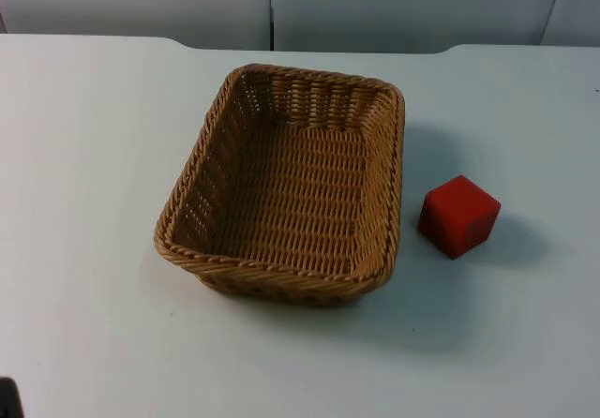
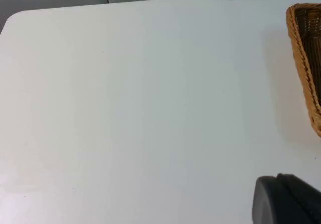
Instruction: Pick up the basket with the left hand and place the cube into the basket with the right hand.
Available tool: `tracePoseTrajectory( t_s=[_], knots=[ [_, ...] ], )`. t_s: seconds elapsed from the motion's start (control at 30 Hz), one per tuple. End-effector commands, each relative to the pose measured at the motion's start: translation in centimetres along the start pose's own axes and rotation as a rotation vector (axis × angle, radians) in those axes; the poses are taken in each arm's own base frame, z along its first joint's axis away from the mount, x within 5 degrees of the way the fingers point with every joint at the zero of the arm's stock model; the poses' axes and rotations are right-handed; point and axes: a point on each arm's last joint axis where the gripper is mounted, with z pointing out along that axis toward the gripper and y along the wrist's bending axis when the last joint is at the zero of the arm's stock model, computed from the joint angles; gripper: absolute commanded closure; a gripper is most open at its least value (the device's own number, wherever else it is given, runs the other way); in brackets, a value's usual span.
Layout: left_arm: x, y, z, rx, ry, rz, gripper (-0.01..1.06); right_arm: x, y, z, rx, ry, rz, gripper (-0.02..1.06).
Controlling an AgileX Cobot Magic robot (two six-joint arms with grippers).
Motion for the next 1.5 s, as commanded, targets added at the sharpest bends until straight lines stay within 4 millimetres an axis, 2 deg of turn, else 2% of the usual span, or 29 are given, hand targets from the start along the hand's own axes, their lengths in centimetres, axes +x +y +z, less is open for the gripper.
tracePoseTrajectory(
  t_s=[0.0,0.1,0.13,0.23,0.27,0.3,0.43,0.47,0.6,0.63,0.67,0.73,0.77,0.8,0.9,0.93,0.97,1.07,1.1,1.2,1.37,1.47],
  knots=[
    [0.0,-0.1,0.0,0.013,-0.012,-0.004,1.05,-0.1,0.0,0.1,0.013,-0.008,0.001,1.05],
    [-0.1,-0.6,-0.1,0.077,-0.024,-0.039,1.05,-0.1,0.0,0.1,0.013,-0.008,0.001,1.05],
    [-0.4,-1.3,0.1,0.155,-0.009,-0.075,1.05,-0.1,0.0,0.1,0.013,-0.008,0.001,1.05],
    [-2.6,-3.7,0.8,0.431,0.057,-0.127,1.05,-0.1,0.0,0.1,0.013,-0.008,0.001,1.05],
    [-4.0,-4.7,1.5,0.569,0.103,-0.171,1.05,-0.1,0.0,0.1,0.013,-0.008,0.001,1.05],
    [-4.0,-4.7,1.5,0.569,0.103,-0.171,1.05,-0.1,0.0,0.1,0.013,-0.008,0.001,1.05],
    [-6.7,-6.2,4.7,0.790,0.238,-0.269,1.05,-0.1,0.0,0.1,0.013,-0.008,0.001,1.05],
    [-6.7,-6.2,4.7,0.790,0.238,-0.269,1.05,-0.1,0.0,0.1,0.013,-0.008,0.001,1.05],
    [-7.1,-6.4,9.2,0.811,0.411,-0.315,1.05,-0.1,0.0,0.1,0.013,-0.008,0.001,1.05],
    [-7.1,-6.4,9.2,0.811,0.411,-0.315,1.05,-0.1,0.0,0.1,0.013,-0.008,0.001,1.05],
    [-7.1,-6.4,10.2,0.802,0.442,-0.324,1.05,-0.1,0.0,0.1,0.013,-0.008,0.001,1.05],
    [-6.8,-6.3,13.1,0.772,0.537,-0.368,1.03,-0.1,0.0,0.1,0.013,-0.008,0.001,1.05],
    [-6.8,-6.3,13.1,0.772,0.537,-0.368,1.03,-0.1,0.0,0.1,0.013,-0.008,0.001,1.05],
    [-6.6,-6.2,14.1,0.757,0.564,-0.384,1.01,-0.1,0.0,0.1,0.013,-0.008,0.001,1.05],
    [-5.6,-6.1,17.3,0.704,0.671,-0.447,0.89,-0.1,0.0,0.1,0.013,-0.008,0.001,1.05],
    [-5.6,-6.1,17.3,0.704,0.671,-0.447,0.89,-0.1,0.0,0.1,0.013,-0.008,0.001,1.05],
    [-5.3,-6.0,18.2,0.691,0.697,-0.465,0.85,-0.1,0.0,0.1,0.013,-0.008,0.001,1.05],
    [-4.1,-6.1,21.0,0.676,0.770,-0.534,0.61,-0.1,0.0,0.1,0.013,-0.008,0.001,1.05],
    [-4.1,-6.1,21.0,0.676,0.770,-0.534,0.61,-0.1,0.0,0.1,0.013,-0.008,0.001,1.05],
    [-3.4,-6.1,23.3,0.645,0.763,-0.597,0.46,-0.1,0.0,0.1,0.013,-0.008,0.001,1.05],
    [-2.6,-5.6,26.1,0.563,0.687,-0.647,0.45,-0.1,0.0,0.1,0.013,-0.008,0.001,1.05],
    [-2.3,-5.5,27.0,0.535,0.664,-0.674,0.45,-0.1,0.0,0.1,0.013,-0.008,0.001,1.05]
  ],
)
